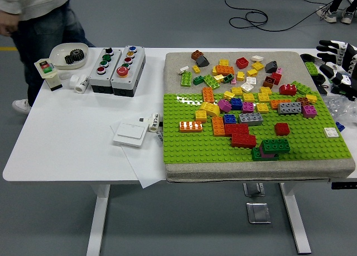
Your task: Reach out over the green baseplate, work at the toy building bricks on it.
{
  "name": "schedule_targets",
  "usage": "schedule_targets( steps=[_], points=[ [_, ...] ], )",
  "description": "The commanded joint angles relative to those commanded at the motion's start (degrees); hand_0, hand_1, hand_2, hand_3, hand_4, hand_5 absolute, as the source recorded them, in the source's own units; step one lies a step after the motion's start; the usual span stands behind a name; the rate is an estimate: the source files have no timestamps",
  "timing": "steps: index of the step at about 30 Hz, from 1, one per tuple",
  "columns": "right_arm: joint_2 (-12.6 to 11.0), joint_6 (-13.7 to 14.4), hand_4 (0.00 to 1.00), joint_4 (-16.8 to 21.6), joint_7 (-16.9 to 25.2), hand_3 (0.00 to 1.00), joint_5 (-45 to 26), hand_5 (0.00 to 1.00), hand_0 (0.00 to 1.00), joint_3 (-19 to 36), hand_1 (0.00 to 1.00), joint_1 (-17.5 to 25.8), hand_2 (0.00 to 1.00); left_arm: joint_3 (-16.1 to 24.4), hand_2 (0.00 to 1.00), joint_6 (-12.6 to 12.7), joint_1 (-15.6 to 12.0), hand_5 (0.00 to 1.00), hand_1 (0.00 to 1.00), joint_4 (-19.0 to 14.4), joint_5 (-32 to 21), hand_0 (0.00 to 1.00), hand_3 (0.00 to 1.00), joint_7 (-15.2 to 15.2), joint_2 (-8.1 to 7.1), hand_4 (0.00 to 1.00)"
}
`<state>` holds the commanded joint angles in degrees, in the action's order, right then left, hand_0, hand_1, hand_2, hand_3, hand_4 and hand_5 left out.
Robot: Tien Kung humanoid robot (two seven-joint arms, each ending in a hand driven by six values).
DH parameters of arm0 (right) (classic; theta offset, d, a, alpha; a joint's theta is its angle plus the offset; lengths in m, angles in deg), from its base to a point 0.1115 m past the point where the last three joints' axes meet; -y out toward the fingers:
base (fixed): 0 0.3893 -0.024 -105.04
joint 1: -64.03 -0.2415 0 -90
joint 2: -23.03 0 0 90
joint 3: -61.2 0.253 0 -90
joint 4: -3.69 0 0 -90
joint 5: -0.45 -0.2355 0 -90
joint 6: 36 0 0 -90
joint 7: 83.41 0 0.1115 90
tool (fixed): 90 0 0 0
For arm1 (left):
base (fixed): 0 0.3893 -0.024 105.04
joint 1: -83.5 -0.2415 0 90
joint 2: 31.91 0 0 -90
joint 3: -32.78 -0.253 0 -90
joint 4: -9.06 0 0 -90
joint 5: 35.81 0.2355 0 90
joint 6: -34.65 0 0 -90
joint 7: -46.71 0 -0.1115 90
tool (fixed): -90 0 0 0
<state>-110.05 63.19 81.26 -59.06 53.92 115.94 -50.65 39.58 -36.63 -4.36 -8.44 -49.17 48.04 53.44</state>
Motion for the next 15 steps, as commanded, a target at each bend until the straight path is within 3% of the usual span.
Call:
schedule_targets(
  steps=[15],
  points=[
    [0.19,1.79,0.942,-1.37,-5.56,0.816,1.46,0.624,0.83,-2.86,0.775,-3.35,0.791,0.47,0.714,0.01,-0.54,0.614,0.725,-0.04,1.23,0.629,0.562,-0.86,0.26,0.599]
  ],
)
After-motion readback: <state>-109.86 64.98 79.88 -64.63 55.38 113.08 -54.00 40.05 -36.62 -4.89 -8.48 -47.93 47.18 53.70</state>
